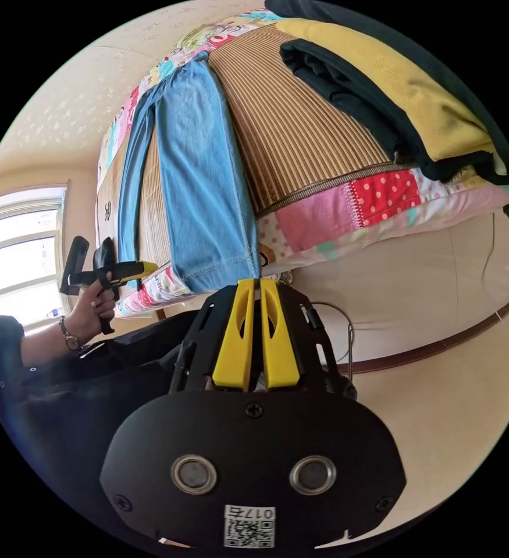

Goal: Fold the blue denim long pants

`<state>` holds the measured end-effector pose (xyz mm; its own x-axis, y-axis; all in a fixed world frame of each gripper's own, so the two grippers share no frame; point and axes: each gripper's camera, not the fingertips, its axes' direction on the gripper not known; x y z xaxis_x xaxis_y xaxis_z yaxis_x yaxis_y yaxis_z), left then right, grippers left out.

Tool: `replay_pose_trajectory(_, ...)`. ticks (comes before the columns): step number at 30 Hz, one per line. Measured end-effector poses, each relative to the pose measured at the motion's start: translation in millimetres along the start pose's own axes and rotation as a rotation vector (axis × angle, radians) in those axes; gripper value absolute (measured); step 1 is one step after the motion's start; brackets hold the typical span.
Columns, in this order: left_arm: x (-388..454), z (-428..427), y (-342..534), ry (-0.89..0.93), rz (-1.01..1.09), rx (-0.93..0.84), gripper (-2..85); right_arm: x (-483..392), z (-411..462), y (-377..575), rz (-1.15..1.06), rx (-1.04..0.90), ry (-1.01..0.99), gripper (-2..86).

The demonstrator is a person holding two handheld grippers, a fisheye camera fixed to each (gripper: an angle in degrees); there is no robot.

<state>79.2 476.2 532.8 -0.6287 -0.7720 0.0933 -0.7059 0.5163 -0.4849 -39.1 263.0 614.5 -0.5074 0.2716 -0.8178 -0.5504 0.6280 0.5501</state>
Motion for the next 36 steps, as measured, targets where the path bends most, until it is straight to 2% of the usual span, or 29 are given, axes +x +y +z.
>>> replay_pose_trajectory(2,26.8,-5.2,-4.6,0.026,0.079,0.003,9.5,-7.4,-6.5,-0.7,-0.018,0.012,0.008,2.0)
replay_pose_trajectory(7,125.2,16.9,-17.5,0.085,0.311,-0.113,10.9,-27.7,-20.7,-3.1,-0.077,0.036,-0.01,2.1)
replay_pose_trajectory(13,183.6,49.2,-1.9,-0.023,0.334,-0.161,14.4,-56.8,-34.5,-10.4,-0.174,0.061,-0.07,2.1)
replay_pose_trajectory(15,189.3,54.2,6.7,-0.076,0.325,-0.166,12.8,-69.3,-35.2,-15.3,-0.231,0.06,-0.085,2.0)
replay_pose_trajectory(19,195.8,46.8,30.2,-0.176,0.399,-0.119,1.1,-82.3,-29.0,-25.6,-0.314,0.03,-0.065,2.0)
replay_pose_trajectory(22,193.5,33.8,45.6,-0.177,0.416,-0.098,-0.3,-77.3,-37.2,-39.8,-0.278,0.0,-0.072,1.8)
replay_pose_trajectory(25,190.2,10.4,62.1,-0.22,0.446,-0.022,-0.7,-73.8,-60.7,-59.6,-0.295,0.078,-0.008,1.5)
replay_pose_trajectory(31,174.9,-42.9,93.7,-0.09,0.504,0.127,-0.9,-63.2,-70.1,-182.6,-0.339,0.172,-0.076,2.7)
replay_pose_trajectory(36,165.6,-76.5,117.5,0.006,0.526,0.175,-1.0,-56.2,-29.6,-359.5,-0.357,0.213,-0.303,4.3)
